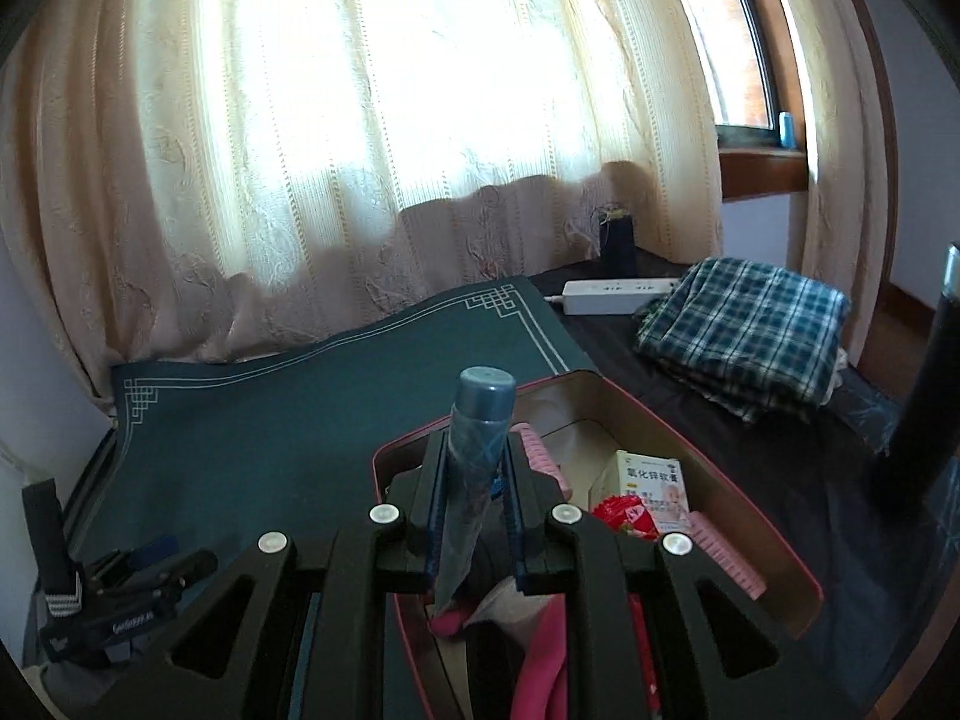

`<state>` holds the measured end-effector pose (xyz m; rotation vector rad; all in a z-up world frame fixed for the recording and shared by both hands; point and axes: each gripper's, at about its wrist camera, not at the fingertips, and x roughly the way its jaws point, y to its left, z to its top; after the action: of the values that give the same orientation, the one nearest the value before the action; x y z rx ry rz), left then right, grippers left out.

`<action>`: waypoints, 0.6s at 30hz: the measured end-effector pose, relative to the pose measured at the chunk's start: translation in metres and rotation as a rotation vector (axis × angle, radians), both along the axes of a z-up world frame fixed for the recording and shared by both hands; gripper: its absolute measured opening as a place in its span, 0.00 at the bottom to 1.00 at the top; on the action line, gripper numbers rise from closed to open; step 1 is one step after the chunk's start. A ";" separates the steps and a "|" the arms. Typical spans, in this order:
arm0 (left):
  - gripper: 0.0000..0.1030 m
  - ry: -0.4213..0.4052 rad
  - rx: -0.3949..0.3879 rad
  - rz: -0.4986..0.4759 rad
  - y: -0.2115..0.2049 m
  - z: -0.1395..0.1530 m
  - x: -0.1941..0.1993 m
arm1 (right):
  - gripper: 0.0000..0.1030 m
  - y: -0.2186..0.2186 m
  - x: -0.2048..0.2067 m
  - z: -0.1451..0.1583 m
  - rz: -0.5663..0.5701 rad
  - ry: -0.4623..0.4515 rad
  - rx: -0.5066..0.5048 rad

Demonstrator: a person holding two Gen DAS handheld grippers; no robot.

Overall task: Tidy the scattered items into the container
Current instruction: 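Carry the white tube into the red tin and release it with the right tool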

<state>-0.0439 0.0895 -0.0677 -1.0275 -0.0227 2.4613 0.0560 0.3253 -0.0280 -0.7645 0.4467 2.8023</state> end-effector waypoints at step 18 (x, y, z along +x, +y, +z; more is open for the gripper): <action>0.88 0.103 -0.037 -0.224 0.089 0.047 0.083 | 0.88 0.024 0.069 -0.005 -0.006 -0.035 -0.102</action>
<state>0.0390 0.1790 -0.0204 -0.8664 0.1630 2.3133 0.1245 0.3492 -0.0335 -0.8300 0.5883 2.7742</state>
